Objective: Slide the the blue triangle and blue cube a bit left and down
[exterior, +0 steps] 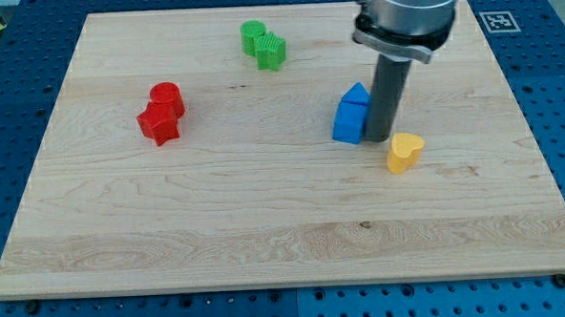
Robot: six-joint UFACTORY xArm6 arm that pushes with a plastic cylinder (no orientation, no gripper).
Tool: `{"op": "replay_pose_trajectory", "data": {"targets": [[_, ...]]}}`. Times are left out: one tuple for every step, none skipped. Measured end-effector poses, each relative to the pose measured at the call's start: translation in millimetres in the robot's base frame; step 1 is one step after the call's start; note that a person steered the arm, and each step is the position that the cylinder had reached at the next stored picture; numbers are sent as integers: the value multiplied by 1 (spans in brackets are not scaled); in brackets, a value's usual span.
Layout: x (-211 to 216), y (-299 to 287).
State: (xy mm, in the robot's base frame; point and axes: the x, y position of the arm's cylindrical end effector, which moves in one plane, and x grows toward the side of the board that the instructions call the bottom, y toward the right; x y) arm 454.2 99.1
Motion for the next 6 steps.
{"op": "replay_pose_trajectory", "data": {"targets": [[0,-19],[9,4],[15,49],[-4,63],[-38,60],[-52,41]]}}
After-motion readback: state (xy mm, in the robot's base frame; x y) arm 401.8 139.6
